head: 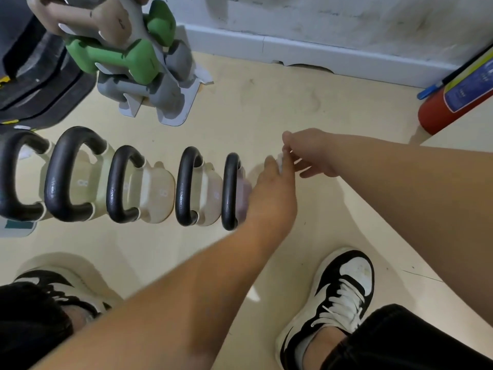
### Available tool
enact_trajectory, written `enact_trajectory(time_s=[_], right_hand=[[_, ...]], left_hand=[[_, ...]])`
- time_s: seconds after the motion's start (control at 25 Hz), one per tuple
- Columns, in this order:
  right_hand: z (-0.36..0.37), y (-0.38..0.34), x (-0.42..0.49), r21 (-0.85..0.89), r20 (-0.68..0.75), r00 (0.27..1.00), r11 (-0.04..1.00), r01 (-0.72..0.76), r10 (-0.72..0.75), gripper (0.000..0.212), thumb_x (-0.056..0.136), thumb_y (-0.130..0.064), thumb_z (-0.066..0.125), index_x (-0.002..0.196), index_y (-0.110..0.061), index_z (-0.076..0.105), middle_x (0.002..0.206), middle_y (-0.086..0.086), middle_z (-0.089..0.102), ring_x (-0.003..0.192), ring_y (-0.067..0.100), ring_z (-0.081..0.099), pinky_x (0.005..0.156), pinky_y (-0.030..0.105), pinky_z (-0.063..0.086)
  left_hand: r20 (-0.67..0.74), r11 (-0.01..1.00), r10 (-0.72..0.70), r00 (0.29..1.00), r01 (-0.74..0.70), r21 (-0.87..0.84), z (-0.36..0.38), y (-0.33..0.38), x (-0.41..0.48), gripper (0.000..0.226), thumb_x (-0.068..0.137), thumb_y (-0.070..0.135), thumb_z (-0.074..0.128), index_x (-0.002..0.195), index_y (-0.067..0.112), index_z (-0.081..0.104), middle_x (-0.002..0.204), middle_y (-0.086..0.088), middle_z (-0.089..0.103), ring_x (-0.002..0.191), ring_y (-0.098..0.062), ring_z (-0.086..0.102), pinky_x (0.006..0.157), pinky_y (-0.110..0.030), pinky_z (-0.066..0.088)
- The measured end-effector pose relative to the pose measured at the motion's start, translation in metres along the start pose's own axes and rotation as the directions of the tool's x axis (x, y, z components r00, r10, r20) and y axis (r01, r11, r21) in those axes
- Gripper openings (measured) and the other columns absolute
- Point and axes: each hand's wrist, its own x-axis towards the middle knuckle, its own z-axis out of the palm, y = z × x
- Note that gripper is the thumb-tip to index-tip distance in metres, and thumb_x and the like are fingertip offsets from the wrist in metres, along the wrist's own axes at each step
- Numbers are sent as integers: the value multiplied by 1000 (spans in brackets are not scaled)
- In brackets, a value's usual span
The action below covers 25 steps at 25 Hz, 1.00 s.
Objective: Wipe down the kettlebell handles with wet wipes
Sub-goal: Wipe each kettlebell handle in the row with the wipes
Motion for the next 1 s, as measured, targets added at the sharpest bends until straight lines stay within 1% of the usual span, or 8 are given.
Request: enact_trajectory(time_s=[0.12,0.2,0.32,0.52,0.64,0.76,0.84,1.0], right_hand=[[3,3,2,-29,39,999,999,-14,15,39,99,-34,45,122,-9,63,120,9,70,110,24,68,94,40,53],[2,2,2,-59,67,998,998,-11,15,37,98,-35,46,121,-12,63,120,6,69,112,24,66,95,42,52],[-3,0,0,-80,117,992,996,-29,38,40,101,-40,40,121,-14,63,121,3,68,113,22,63,104,48,48],[-3,-3,2,31,56,997,998,-47,45,57,102,-52,27,129,-11,56,124,9,65,111,28,65,103,51,48],[-3,-4,2,-26,-72,995,997,-68,66,62,102,-54,22,127,-7,55,122,14,65,105,29,65,101,49,49],[-1,-1,1,-76,-32,998,995,-60,58,61,103,-51,24,123,-5,59,120,14,67,91,29,65,97,46,53],[0,0,-1,-86,40,998,995,-44,47,55,104,-49,28,121,-7,60,119,13,67,95,28,67,99,47,52],[2,-3,-3,-175,96,995,984,-24,41,42,103,-40,39,126,-11,58,124,11,67,114,26,66,104,49,49]], left_hand=[[-9,991,-47,999,46,-129,21,-21,-69,38,101,30,47,135,45,44,126,23,52,109,-12,55,79,-22,45],[1,981,-24,1000,24,-191,33,-34,-96,36,100,23,54,126,48,57,122,21,48,116,-7,50,89,-14,41],[-74,968,97,992,-112,-226,30,-34,-70,70,90,-3,54,146,38,44,131,1,37,109,-20,45,88,-24,44],[63,995,-77,995,72,70,4,1,36,71,93,10,52,156,19,19,134,-15,40,114,-28,50,88,-36,49],[165,978,-119,979,86,191,1,11,53,61,90,8,55,148,6,33,146,-16,31,125,-31,48,92,-37,49],[213,998,-68,975,66,16,-5,8,49,51,93,3,49,142,14,43,131,-12,44,108,-30,62,76,-33,45],[69,994,0,998,8,-110,3,-4,19,63,91,0,49,150,16,34,130,-14,45,102,-32,61,73,-33,44],[-62,953,30,998,-47,-299,36,-32,-83,82,86,-9,50,155,31,31,142,-3,35,118,-25,51,89,-40,55]])
